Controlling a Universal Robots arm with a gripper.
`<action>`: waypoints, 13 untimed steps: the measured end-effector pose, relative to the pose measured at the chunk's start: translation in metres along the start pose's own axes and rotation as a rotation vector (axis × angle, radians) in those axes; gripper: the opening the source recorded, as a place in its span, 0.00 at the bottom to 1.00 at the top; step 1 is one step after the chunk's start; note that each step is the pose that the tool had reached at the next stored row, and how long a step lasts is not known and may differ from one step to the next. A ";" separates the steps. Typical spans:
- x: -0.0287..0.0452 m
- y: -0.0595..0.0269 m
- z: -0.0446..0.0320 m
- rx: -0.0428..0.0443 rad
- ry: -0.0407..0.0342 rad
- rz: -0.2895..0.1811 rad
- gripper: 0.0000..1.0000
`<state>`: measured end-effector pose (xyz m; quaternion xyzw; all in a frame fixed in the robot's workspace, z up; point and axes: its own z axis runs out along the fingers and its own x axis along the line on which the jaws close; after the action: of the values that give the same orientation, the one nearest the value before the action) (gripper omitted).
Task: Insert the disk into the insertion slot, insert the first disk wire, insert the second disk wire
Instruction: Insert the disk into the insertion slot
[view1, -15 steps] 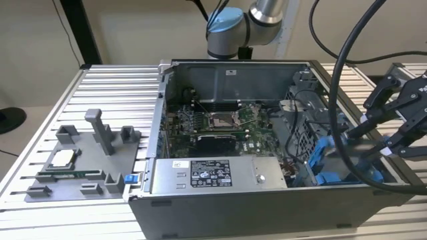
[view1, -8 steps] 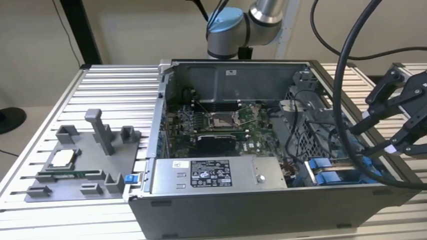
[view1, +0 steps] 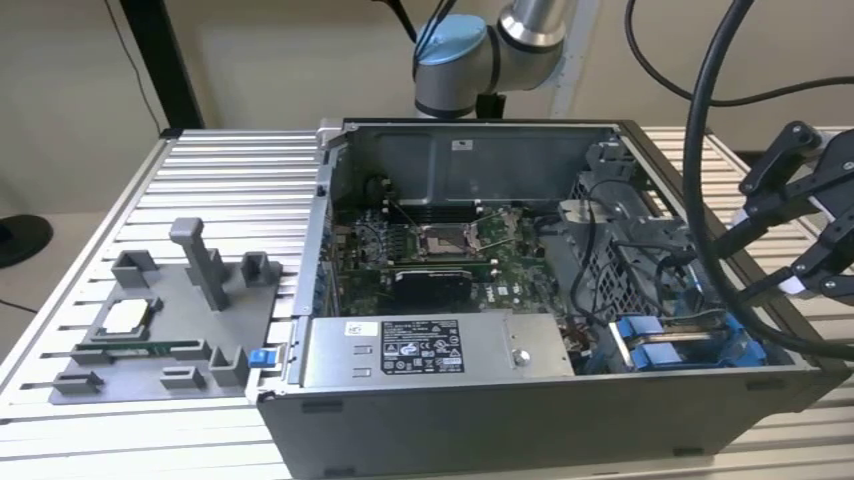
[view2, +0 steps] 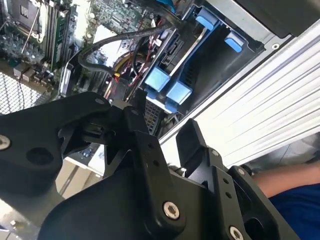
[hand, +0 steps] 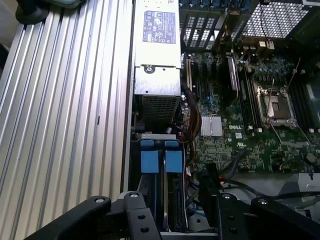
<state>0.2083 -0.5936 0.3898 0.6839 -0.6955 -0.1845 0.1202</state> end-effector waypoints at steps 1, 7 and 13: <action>0.0000 0.0001 -0.0002 -0.0001 0.0000 0.000 1.00; -0.0001 0.0002 -0.0005 0.0031 0.0004 0.000 1.00; -0.0002 0.0003 -0.0003 0.0934 0.0012 -0.010 1.00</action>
<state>0.2082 -0.5934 0.3902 0.6924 -0.6999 -0.1520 0.0876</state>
